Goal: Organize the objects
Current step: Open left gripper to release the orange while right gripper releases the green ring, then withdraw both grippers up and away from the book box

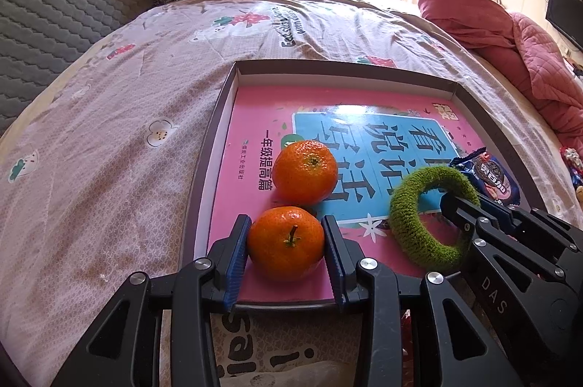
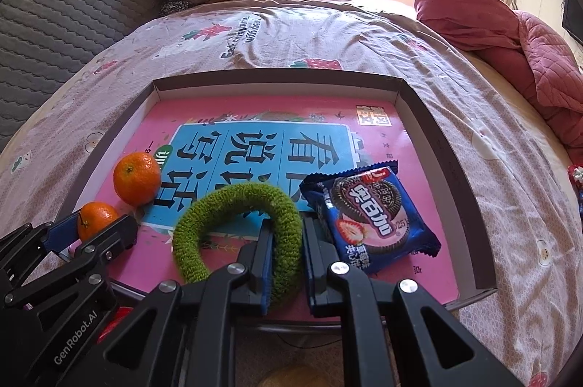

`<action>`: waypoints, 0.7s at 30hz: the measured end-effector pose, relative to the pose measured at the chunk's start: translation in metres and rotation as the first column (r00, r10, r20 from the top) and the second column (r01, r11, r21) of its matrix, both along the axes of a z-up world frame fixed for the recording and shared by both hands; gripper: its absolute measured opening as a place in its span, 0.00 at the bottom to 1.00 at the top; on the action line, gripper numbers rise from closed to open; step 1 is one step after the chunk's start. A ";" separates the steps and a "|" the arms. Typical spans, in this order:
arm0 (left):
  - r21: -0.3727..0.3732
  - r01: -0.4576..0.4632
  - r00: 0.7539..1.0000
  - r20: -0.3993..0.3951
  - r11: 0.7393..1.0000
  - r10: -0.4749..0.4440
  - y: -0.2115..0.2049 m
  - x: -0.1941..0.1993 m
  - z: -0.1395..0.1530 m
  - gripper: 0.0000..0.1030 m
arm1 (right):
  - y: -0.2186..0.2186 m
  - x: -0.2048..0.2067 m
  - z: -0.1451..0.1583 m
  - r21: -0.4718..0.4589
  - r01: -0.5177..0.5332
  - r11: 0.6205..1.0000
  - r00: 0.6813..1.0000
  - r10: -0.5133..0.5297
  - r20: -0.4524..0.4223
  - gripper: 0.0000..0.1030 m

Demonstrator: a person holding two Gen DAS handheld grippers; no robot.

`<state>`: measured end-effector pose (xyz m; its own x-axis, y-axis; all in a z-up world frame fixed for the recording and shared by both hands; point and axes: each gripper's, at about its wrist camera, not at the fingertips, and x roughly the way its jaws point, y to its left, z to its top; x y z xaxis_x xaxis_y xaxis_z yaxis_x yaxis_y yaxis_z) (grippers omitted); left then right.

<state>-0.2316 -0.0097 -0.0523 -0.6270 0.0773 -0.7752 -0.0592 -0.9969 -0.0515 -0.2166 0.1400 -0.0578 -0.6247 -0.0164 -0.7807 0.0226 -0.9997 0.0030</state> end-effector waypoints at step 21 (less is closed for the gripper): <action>0.050 -0.015 1.000 -0.008 0.999 0.015 -0.006 0.004 0.008 0.49 | 0.008 0.003 0.014 -0.010 0.035 0.999 0.999 -0.035 -0.028 0.36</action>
